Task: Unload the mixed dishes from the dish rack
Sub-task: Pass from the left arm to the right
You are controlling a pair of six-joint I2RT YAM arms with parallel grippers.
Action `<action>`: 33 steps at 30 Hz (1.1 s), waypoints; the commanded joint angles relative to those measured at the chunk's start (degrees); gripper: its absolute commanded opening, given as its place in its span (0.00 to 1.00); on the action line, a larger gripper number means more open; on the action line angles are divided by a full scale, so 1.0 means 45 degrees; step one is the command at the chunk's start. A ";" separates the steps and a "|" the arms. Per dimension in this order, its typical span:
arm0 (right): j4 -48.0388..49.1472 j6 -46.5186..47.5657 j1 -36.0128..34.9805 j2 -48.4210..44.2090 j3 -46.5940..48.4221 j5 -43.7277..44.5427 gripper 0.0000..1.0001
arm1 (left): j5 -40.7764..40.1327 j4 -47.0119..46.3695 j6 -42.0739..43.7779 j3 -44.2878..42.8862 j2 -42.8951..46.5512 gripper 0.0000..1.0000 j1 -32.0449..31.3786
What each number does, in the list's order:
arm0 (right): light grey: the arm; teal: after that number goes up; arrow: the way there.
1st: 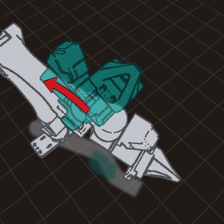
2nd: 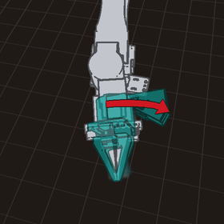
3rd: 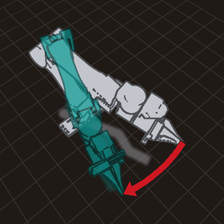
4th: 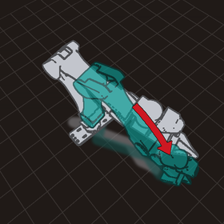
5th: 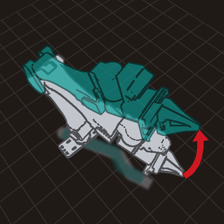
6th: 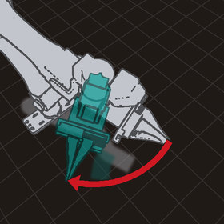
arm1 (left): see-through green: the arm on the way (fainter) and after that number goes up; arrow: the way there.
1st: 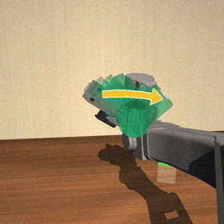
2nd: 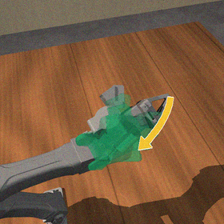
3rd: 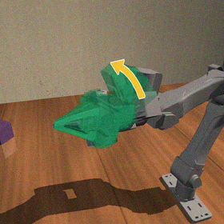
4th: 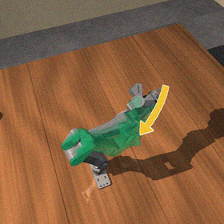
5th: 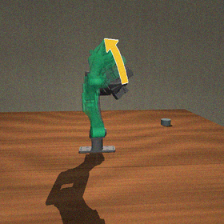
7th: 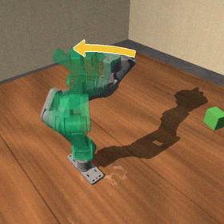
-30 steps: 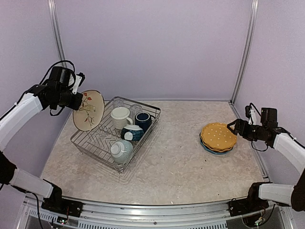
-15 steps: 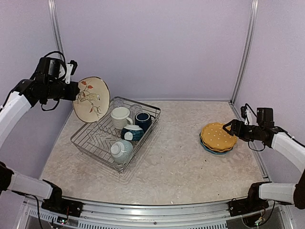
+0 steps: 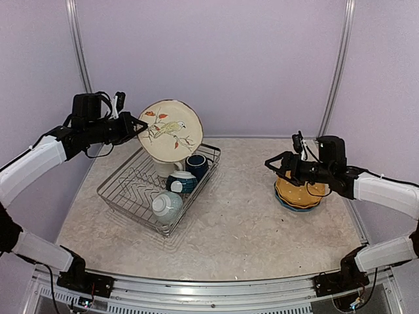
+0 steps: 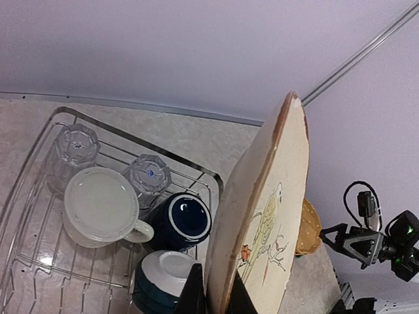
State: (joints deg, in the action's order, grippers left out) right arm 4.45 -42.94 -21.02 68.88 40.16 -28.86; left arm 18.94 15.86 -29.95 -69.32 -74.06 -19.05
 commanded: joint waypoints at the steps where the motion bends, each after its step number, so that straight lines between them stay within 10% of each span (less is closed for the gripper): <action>1: 0.2040 -0.1449 -0.1322 0.0627 0.0977 0.0536 0.87 | 0.1824 -0.5192 -0.2737 0.0372 -0.0801 0.00 -0.1041; 13: 0.3471 -0.2240 -0.2328 0.1963 0.0988 0.0855 0.80 | 0.2018 -0.7082 -0.3795 -0.0287 -0.4043 0.00 -0.3581; 33: 0.6453 -0.3427 -0.2170 0.2379 -0.0357 -0.0040 0.13 | 0.2988 -0.6803 -0.3928 -0.1106 -0.5160 0.00 -0.4165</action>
State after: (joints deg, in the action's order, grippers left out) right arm 27.68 -56.82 -30.92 79.24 40.23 -27.27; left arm 27.75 -8.03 -46.50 -70.15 -97.80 -37.50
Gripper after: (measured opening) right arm 0.186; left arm 0.054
